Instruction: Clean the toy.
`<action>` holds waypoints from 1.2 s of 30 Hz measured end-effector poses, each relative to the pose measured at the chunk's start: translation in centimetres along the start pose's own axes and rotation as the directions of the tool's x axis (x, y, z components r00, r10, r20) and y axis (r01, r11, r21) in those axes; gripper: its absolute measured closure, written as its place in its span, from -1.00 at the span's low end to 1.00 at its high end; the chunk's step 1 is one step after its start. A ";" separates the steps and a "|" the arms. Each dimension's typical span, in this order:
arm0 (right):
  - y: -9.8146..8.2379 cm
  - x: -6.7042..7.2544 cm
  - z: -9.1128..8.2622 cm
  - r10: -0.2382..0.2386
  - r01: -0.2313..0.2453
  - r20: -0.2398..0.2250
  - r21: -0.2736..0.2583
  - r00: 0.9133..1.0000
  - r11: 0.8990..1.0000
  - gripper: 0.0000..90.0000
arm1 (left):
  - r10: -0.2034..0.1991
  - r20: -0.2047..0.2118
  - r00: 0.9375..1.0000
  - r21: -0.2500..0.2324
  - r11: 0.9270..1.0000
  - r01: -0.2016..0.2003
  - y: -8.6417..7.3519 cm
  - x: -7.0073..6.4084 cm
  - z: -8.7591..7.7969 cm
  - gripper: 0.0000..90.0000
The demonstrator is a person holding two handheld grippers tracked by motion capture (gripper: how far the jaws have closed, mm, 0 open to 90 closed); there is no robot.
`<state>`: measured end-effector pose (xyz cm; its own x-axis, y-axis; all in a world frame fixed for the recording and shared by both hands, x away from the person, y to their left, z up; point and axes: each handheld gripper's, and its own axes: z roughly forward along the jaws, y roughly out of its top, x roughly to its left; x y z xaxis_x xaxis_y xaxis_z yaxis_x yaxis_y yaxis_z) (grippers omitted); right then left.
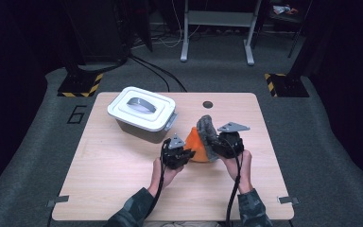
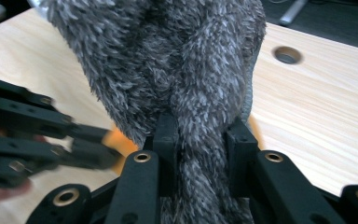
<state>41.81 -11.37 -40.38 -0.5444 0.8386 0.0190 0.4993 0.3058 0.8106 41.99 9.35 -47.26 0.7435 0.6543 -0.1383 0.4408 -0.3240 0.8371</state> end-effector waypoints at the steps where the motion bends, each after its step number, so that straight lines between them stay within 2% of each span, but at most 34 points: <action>1: 0.1 0.3 0.4 -0.006 0.006 -0.006 0.011 1.000 1.000 0.57 | 0.004 -0.002 1.000 -0.001 1.000 -0.004 0.0 -0.1 0.0 0.84; 2: 0.1 0.3 0.4 -0.006 0.006 -0.006 0.011 1.000 1.000 0.57 | 0.004 -0.002 1.000 -0.001 1.000 -0.004 0.0 -0.1 0.0 0.84; 3: 0.1 0.7 1.5 -0.026 0.026 0.008 0.034 1.000 0.999 0.57 | 0.018 -0.009 1.000 0.012 1.000 -0.018 -0.1 -0.1 0.2 0.84; 5: 0.0 0.9 2.2 -0.032 0.031 0.020 0.040 0.999 0.999 0.57 | 0.016 -0.015 1.000 0.013 1.000 -0.016 -0.3 0.2 0.3 0.84; 9: -0.2 0.6 2.5 -0.037 0.036 0.018 0.041 0.999 0.998 0.58 | 0.006 -0.016 1.000 0.014 1.000 -0.005 -0.5 0.5 0.4 0.84; 11: -0.2 0.5 2.5 -0.025 0.024 0.023 0.040 0.999 0.999 0.58 | 0.003 -0.012 1.000 0.016 1.000 -0.003 -0.5 0.6 0.4 0.84; 12: -0.3 0.3 2.4 -0.037 0.036 0.025 0.045 0.999 0.998 0.58 | 0.001 -0.011 1.000 0.010 1.000 -0.001 -0.6 0.7 0.4 0.84; 26: -1.8 -2.2 1.9 0.035 -0.038 0.052 0.055 0.998 0.998 0.57 | -0.002 -0.007 1.000 0.012 1.000 0.002 -0.8 0.9 0.6 0.84; 36: -4.0 -4.5 2.4 0.103 -0.112 0.091 0.096 0.990 0.989 0.57 | -0.004 0.002 1.000 0.024 1.000 0.004 -0.9 1.1 0.6 0.83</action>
<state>43.96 -15.29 -45.10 -0.4262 0.9033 0.0487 0.6191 0.2520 0.7438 42.67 9.96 -48.49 0.7428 0.6542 -0.1424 0.4553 -0.3376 0.8239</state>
